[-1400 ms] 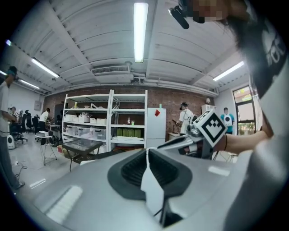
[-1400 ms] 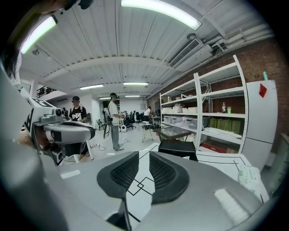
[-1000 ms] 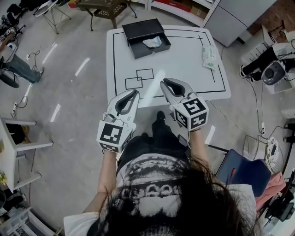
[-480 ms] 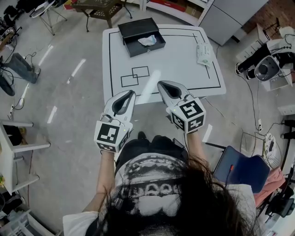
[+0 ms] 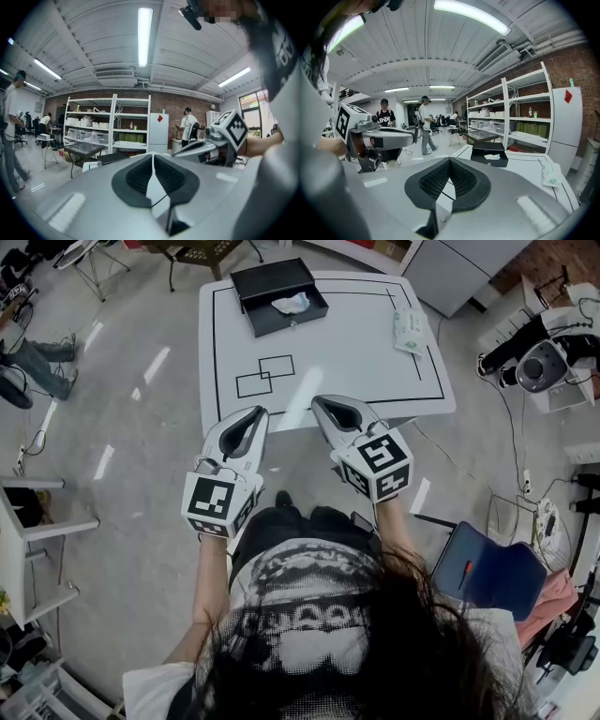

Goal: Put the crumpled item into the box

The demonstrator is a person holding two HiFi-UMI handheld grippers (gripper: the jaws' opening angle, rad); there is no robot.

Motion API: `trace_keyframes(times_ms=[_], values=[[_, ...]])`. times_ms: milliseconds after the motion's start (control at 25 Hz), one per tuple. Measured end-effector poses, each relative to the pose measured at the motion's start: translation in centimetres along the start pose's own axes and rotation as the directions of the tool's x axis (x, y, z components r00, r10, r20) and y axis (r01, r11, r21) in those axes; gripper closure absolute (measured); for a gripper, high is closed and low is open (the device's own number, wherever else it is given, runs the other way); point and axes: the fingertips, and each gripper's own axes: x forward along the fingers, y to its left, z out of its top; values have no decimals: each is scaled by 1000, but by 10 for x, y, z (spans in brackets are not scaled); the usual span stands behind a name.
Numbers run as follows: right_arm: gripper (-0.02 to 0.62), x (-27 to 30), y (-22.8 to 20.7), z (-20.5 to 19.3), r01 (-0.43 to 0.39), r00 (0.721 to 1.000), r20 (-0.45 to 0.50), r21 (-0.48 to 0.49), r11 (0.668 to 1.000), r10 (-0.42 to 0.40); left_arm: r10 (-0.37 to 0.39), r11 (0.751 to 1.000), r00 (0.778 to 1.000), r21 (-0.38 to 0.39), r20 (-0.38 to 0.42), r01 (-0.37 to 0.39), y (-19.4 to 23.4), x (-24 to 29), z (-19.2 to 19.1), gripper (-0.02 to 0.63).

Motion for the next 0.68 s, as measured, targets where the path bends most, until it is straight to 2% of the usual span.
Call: trace_keyframes(times_ms=[680], values=[[594, -20, -22, -17, 10, 1000, -12, 14, 1000, -10, -21, 999, 1000, 25, -7, 21, -28, 14, 3, 606]])
